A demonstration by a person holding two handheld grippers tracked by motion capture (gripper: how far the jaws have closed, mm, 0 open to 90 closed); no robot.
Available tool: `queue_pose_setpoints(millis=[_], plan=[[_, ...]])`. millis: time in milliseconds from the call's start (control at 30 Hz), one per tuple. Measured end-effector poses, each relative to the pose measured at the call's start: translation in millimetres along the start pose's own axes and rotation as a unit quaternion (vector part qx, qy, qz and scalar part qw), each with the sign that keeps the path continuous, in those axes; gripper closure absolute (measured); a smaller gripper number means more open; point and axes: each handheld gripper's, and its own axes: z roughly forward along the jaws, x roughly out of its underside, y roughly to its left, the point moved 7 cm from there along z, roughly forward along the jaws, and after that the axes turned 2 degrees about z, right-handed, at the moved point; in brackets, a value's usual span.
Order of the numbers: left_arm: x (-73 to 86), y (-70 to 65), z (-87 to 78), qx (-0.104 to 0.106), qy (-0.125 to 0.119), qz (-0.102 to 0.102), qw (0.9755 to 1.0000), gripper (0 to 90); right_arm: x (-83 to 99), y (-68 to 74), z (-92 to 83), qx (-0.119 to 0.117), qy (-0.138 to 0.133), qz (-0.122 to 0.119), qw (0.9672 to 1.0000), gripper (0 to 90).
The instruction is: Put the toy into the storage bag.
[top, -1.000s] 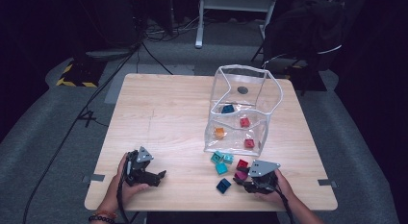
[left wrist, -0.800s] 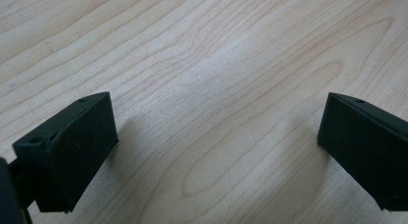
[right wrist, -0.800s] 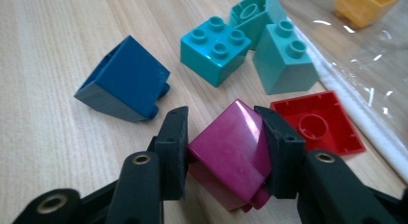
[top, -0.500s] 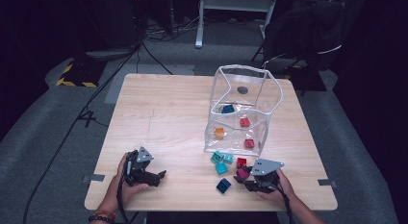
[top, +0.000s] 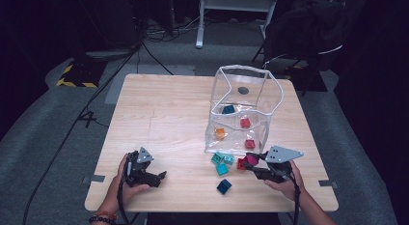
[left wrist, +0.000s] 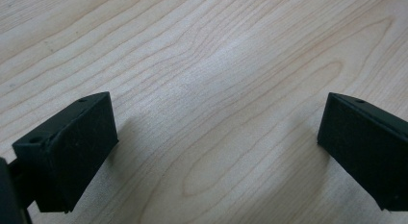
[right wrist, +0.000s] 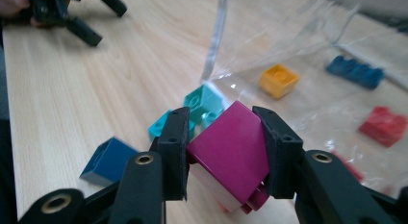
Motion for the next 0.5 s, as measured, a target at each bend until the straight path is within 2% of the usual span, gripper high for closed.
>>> queue_pose_setpoints(millis=[500], plan=[[0.0, 0.0, 0.0, 0.0, 0.0, 0.0, 1.0, 0.5, -69.5, -24.0, -44.3, 0.038, -0.049, -0.012, 0.998, 60.0]])
